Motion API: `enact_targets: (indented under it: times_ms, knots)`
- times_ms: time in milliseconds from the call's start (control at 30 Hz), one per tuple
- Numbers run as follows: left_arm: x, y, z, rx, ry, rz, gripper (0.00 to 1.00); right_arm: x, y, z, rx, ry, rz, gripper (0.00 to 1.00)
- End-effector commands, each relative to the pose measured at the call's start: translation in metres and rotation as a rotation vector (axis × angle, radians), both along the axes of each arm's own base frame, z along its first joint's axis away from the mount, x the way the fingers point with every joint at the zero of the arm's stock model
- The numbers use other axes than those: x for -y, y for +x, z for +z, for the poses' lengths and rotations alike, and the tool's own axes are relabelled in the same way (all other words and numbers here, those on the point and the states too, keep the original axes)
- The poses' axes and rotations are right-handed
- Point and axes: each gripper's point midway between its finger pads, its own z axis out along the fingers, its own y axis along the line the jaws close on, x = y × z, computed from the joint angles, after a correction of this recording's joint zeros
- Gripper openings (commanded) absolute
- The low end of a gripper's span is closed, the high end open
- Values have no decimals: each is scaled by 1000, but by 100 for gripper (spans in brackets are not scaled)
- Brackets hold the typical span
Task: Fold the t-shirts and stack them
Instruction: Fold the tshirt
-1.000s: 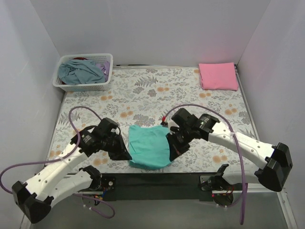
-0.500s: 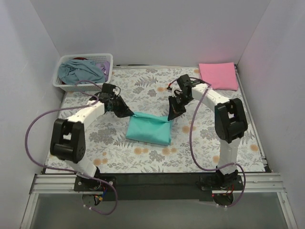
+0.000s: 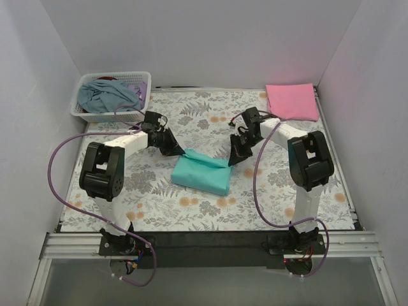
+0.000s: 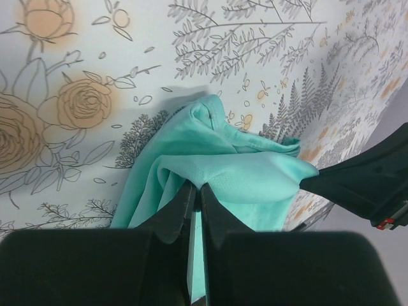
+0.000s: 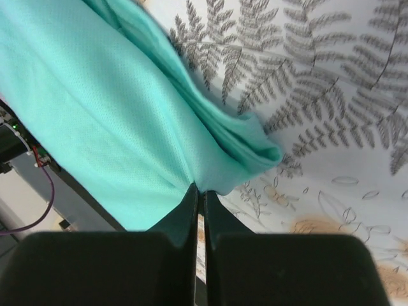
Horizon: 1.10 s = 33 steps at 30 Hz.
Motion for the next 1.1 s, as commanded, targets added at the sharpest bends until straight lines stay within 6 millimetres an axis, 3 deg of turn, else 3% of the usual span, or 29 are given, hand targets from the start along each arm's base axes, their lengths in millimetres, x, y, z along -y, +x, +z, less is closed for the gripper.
enact_targets:
  times_ms: [0, 133, 267, 467, 567, 633, 667, 733, 767, 833, 867, 933, 967, 1000, 1067]
  knots:
    - [8, 10, 35, 142, -11, -62, 0, 6, 3, 23, 101, 11, -35, 1]
    - [18, 7, 44, 183, 2, -98, 0, 13, -2, 26, 139, -12, -89, 1]
    - [25, 3, 31, 174, 27, -139, 0, 23, -8, 17, 154, -37, -135, 1]
    - [15, 9, 6, 134, 102, -85, 0, 25, -5, -8, 147, -53, -142, 1]
    - [9, 13, 8, 146, 134, -48, 0, 25, 0, -7, 162, -56, -144, 1]
    - [6, 16, 14, 174, 149, -35, 7, 24, 1, -3, 166, -49, -147, 10]
    - [5, 19, 17, 186, 150, -31, 20, 25, 2, 4, 187, -47, -156, 18]
    - [5, 21, 33, 228, 148, -25, 30, 30, 5, 13, 221, -68, -184, 27]
    - [5, 21, 40, 245, 148, -21, 41, 32, 7, 26, 263, -61, -195, 29]
    - [8, 18, 54, 282, 154, -23, 44, 34, 10, 40, 312, -63, -216, 31]
    - [5, 18, 72, 331, 166, -6, 45, 37, 12, 56, 368, -65, -229, 31]
    - [14, 6, 85, 372, 174, -22, 45, 38, 14, 69, 430, -59, -244, 31]
    - [15, 2, 101, 418, 178, -14, 45, 35, 11, 84, 475, -25, -245, 32]
    - [17, -6, 100, 424, 184, -21, 45, 34, 5, 81, 474, -6, -242, 32]
    - [31, -23, 103, 441, 179, -62, 43, 17, 0, 100, 534, 118, -213, 33]
